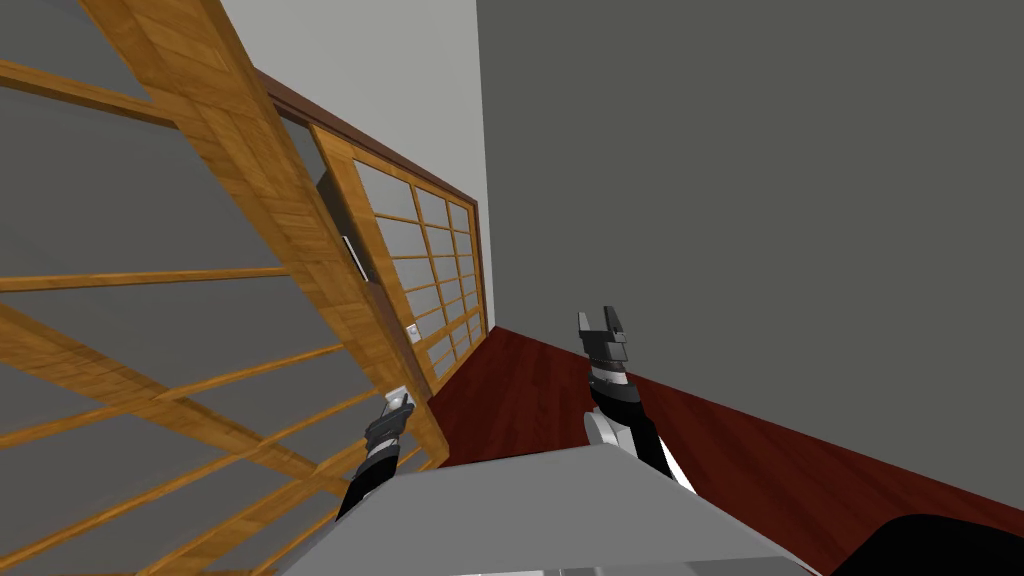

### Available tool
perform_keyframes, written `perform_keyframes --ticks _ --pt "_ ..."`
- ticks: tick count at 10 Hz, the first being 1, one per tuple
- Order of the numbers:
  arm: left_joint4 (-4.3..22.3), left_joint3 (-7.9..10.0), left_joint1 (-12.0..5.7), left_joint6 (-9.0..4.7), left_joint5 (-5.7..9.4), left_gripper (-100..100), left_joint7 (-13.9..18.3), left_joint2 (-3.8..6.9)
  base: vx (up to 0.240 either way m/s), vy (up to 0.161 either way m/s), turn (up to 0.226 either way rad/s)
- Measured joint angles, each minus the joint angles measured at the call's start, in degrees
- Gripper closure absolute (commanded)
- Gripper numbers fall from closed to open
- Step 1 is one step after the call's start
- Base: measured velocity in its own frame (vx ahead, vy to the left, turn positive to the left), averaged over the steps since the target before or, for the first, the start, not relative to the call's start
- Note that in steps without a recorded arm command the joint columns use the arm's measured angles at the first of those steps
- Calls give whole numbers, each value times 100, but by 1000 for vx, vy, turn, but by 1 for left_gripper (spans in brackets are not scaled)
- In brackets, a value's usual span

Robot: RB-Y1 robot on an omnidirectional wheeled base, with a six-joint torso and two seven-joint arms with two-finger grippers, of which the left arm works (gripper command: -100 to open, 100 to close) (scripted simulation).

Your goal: Pull the door open

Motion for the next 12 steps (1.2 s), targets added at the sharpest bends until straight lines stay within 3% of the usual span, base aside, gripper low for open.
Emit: perform_keyframes --ticks 3,4,11,12 --pt "3 -7 3 7 -3 100 -1 -5 -39 -1 -17" --pt "-20 -46 3 3 -26 100 39 37 -212 5 -84" --pt "-274 -521 189 42 -274 100 403 207 -214 2 -69" --pt "-213 -608 172 2 -321 100 495 238 -86 2 -26"
